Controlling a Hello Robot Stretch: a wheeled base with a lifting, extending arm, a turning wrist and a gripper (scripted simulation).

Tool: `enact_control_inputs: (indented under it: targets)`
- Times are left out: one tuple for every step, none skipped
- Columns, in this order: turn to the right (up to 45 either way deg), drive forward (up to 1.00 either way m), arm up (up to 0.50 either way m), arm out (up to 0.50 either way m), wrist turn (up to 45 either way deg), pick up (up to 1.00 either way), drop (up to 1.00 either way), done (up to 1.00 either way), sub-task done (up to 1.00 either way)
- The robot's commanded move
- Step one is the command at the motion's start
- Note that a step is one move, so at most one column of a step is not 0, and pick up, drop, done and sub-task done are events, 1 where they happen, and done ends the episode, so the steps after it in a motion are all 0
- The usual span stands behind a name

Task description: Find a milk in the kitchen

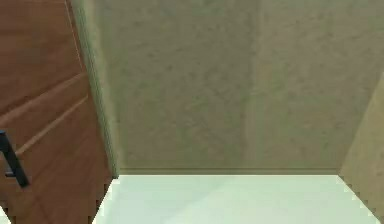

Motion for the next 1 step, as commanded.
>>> enact_control_inputs:
  targets:
    - [-45.0,0.0,0.0,0.0,0.0,0.0,0.0,0.0,0.0]
